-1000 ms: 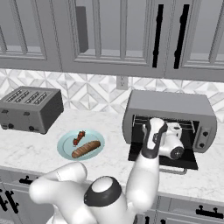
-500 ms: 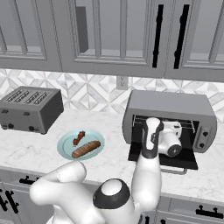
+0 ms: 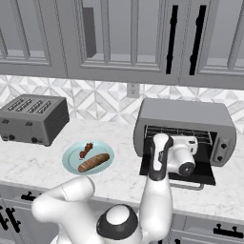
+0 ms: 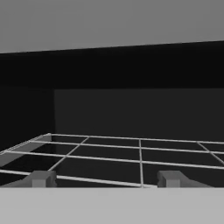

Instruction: Pick up the kebab skewer and baguette bread, and place them inside the toaster oven. Close the toaster oven door and start by setting the timer.

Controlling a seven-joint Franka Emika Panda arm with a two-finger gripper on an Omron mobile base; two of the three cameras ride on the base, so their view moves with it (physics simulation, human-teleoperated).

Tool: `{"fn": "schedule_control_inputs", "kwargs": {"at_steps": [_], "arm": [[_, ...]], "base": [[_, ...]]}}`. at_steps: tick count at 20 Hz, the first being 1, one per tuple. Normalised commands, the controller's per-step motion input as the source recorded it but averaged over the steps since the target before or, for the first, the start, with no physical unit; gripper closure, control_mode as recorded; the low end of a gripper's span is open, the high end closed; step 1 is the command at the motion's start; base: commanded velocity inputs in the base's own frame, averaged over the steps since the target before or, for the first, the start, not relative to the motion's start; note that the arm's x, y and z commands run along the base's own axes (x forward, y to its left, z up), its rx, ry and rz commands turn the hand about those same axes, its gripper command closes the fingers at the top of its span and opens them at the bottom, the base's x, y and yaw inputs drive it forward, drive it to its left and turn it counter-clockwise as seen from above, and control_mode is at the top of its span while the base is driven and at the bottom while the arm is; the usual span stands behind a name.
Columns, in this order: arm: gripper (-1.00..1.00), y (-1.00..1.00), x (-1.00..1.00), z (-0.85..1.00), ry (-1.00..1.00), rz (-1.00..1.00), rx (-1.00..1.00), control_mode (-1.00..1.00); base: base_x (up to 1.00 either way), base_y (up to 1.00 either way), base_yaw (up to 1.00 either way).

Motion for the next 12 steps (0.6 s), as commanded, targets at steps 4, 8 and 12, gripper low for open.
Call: {"fn": "schedule_control_inputs", "kwargs": {"at_steps": [4, 8, 12], "arm": [[-1.0, -0.15, -0.75, -0.72, 0.1, 0.0, 0.01, -1.0], [-1.0, -0.23, -0.88, -0.62, 0.16, 0.0, 0.02, -1.0], [-1.0, -0.1, -0.88, -0.54, 0.18, 0.0, 0.0, -1.0]], "base": [[0.0, 0.0, 0.0], [0.0, 0.0, 0.0], [0.0, 0.0, 0.0]]}}
